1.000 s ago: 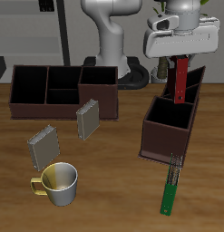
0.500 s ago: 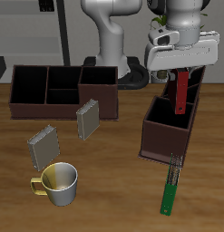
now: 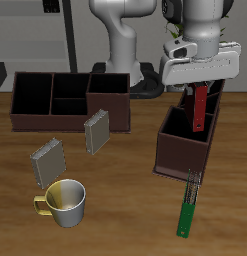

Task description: Place the red book into the left desk caddy's right compartment

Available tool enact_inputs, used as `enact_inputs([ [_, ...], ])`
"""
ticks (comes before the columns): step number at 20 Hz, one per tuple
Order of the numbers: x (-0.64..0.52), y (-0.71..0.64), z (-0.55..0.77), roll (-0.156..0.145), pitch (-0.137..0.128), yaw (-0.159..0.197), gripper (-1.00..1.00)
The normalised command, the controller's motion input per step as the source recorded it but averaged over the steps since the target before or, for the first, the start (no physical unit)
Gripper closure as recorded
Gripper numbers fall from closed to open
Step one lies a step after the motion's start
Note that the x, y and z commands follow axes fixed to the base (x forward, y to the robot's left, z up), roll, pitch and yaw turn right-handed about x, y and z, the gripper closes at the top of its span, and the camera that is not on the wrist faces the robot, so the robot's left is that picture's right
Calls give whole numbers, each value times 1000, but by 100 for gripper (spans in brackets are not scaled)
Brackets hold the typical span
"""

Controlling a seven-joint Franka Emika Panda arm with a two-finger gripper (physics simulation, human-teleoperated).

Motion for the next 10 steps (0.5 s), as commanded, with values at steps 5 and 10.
enact_inputs([
  [5, 54, -14, -274, -3, 25, 4, 100],
  [10, 51, -19, -226, 5, 28, -14, 100],
])
